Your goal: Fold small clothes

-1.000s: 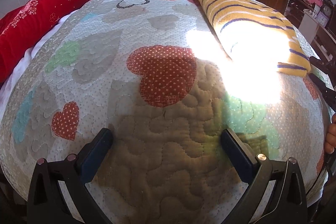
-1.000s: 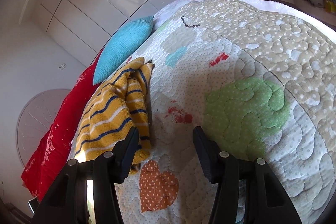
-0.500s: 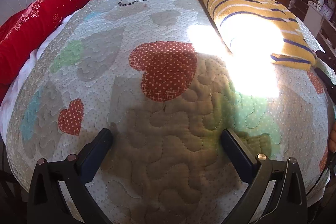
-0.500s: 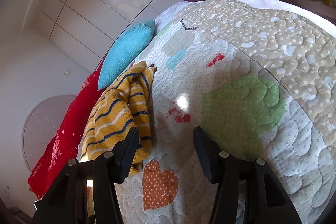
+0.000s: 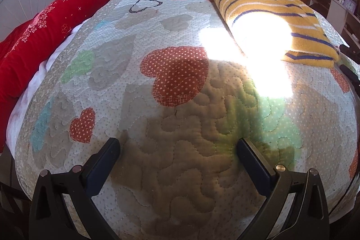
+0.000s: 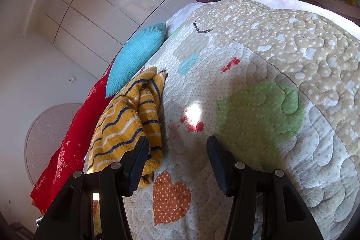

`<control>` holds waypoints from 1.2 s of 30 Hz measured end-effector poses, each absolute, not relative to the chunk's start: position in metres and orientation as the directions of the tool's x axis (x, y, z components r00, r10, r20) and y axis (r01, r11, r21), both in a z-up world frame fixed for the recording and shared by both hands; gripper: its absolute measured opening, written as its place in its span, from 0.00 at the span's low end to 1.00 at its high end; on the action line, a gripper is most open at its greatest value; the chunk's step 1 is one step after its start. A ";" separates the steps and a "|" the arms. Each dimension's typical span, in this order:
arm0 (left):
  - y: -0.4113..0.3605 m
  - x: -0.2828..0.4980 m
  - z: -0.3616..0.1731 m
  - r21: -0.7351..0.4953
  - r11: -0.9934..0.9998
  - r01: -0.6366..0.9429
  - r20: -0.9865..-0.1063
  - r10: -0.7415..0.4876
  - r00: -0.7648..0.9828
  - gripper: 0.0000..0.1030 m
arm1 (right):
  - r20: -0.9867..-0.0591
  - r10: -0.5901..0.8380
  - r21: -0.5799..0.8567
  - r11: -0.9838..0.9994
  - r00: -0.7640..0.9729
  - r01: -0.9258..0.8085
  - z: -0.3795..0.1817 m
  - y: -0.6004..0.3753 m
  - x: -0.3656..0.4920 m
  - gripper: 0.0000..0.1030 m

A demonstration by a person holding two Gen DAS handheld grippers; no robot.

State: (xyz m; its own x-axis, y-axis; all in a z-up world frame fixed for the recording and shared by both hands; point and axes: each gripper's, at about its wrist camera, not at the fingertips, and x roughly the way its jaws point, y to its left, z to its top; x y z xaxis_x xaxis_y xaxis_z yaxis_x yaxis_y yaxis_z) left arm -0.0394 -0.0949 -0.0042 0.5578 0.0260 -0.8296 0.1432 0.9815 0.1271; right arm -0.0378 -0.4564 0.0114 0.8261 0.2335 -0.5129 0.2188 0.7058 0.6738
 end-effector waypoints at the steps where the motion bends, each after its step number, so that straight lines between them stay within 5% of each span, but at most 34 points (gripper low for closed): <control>1: -0.095 -0.039 -0.004 0.123 0.982 0.142 -0.830 0.023 0.557 1.00 | -0.512 0.233 0.674 0.705 0.827 0.219 0.011 -0.456 -0.038 0.56; 36: -0.088 -0.040 -0.006 0.080 0.986 0.148 -0.828 -0.017 0.561 1.00 | -0.511 0.228 0.675 0.703 0.829 0.223 0.011 -0.455 -0.038 0.56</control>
State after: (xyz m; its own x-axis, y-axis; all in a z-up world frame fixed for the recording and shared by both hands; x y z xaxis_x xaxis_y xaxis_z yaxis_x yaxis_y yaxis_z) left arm -0.0402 -0.0879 -0.0063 0.5612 -0.0172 -0.8275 0.1478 0.9858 0.0797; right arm -0.0382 -0.4553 0.0114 0.8287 0.2283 -0.5111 0.2228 0.7031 0.6753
